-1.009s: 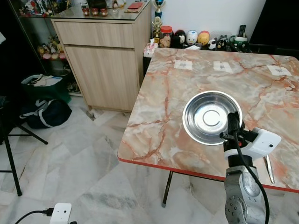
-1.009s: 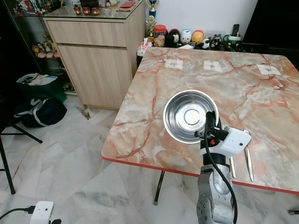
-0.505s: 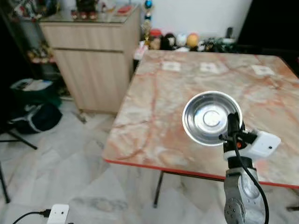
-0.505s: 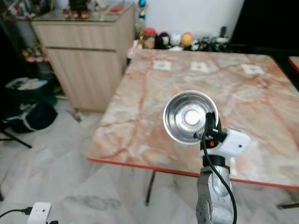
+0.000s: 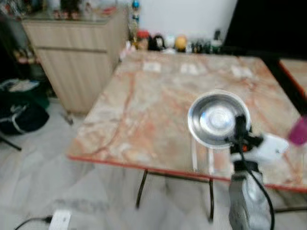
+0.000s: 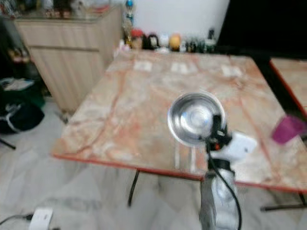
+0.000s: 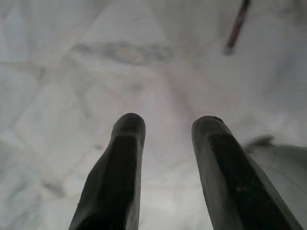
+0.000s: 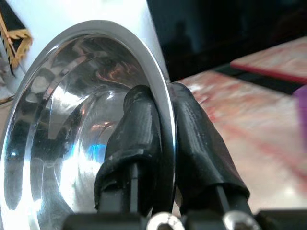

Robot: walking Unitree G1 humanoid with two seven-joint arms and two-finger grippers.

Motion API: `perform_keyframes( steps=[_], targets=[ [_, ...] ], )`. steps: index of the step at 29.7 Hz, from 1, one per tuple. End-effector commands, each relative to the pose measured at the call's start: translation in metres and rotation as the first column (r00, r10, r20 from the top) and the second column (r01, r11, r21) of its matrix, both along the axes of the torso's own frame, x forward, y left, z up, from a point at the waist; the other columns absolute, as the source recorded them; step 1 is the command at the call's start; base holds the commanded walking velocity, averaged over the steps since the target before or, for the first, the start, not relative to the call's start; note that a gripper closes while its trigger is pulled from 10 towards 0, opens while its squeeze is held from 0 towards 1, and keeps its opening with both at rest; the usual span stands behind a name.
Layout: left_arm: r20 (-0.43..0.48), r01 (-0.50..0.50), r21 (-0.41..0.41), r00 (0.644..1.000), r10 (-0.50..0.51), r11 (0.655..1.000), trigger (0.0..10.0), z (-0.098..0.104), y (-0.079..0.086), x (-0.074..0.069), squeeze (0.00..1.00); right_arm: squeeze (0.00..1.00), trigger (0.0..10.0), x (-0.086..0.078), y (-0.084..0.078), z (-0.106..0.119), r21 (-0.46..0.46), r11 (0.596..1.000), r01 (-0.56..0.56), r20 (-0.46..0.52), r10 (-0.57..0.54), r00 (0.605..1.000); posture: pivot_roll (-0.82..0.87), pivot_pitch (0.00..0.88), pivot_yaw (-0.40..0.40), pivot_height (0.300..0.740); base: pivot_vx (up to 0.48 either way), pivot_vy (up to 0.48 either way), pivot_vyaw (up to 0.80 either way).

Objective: Setting the table

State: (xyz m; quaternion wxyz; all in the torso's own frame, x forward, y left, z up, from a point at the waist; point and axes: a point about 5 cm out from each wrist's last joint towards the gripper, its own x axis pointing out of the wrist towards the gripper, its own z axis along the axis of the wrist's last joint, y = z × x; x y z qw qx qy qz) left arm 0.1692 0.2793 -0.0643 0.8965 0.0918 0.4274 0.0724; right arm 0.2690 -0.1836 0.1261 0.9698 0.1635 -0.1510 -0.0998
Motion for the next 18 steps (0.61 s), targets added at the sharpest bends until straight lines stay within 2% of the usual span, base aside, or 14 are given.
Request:
perform_keyframes(
  steps=[1,18],
  targets=[
    [-0.020,-0.001,0.019,1.000,0.001,1.000,10.0,-0.0002,0.0046,-0.0034,0.00,0.00,10.0,0.0033,0.0137,0.0063,0.050,0.999,-0.015,0.035,0.013,0.999,0.06,0.015,-0.008,0.740,0.000,-0.480,0.00],
    [-0.014,0.003,0.032,1.000,-0.003,0.999,10.0,0.0027,0.0074,0.0004,0.00,0.00,10.0,0.0022,0.0180,0.0045,0.074,0.997,0.006,0.046,-0.009,0.999,0.07,0.037,0.015,0.740,0.000,-0.480,0.00]
  ],
)
